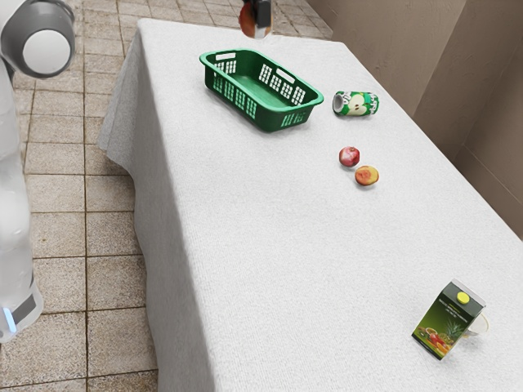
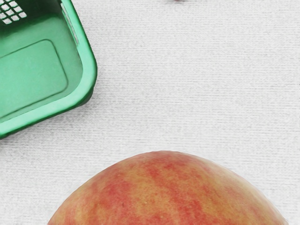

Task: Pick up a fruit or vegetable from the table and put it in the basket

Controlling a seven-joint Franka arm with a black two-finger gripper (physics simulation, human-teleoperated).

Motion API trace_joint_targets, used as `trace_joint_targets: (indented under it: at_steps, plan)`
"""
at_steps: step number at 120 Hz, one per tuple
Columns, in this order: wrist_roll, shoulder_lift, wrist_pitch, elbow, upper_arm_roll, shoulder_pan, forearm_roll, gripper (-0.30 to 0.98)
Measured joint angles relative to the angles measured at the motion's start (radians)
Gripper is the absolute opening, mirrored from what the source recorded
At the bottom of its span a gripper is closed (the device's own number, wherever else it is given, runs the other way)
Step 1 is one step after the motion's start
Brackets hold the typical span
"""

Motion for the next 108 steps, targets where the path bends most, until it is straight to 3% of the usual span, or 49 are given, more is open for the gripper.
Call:
trace_joint_targets:
  at_steps: [9, 31, 89, 93, 102, 108]
  plan:
    - [0.009, -0.050, -0.043, 0.002, 0.017, 0.009, 0.007, 0.36]
    - [0.027, -0.054, -0.111, 0.053, -0.094, -0.043, 0.069, 0.36]
    - [0.059, 0.019, -0.096, 0.053, -0.093, -0.037, 0.104, 0.35]
    - [0.062, 0.018, -0.092, 0.053, -0.150, 0.028, 0.094, 0.35]
    - [0.071, 0.031, -0.076, 0.045, -0.536, 0.464, 0.062, 0.36]
    - [0.076, 0.069, -0.059, 0.046, -0.650, 0.590, 0.051, 0.36]
